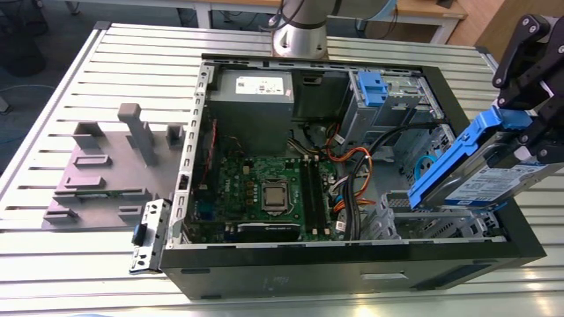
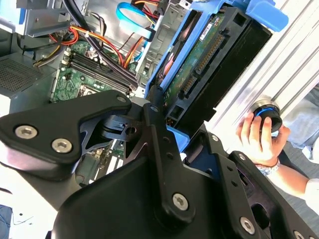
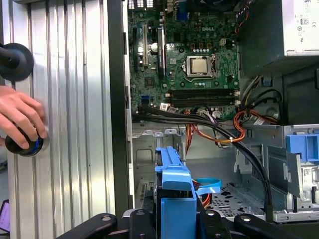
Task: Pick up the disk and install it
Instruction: 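Insert the disk into the insertion slot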
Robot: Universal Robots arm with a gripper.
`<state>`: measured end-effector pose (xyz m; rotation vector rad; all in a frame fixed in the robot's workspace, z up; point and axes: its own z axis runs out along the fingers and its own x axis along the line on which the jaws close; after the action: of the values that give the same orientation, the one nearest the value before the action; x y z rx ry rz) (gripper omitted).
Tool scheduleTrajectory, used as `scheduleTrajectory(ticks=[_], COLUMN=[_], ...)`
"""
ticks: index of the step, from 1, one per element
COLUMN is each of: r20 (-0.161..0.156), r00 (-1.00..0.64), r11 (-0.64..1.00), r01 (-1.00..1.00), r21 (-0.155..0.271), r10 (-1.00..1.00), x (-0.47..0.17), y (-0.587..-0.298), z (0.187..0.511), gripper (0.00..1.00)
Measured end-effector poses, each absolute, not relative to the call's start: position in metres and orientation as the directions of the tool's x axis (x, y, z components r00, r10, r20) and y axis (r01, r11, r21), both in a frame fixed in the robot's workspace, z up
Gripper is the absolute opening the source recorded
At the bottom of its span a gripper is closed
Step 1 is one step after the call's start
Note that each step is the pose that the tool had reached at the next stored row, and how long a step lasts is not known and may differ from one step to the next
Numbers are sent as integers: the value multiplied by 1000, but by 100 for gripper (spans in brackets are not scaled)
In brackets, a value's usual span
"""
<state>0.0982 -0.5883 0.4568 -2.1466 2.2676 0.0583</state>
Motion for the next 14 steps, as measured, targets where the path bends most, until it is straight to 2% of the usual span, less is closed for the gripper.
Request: scheduleTrajectory(ticks=[14], r20=[-39], r00=[-55], r11=[54], r01=[-998], r21=[14], r10=[-998], x=[94], y=[-588], z=[456], gripper=[36])
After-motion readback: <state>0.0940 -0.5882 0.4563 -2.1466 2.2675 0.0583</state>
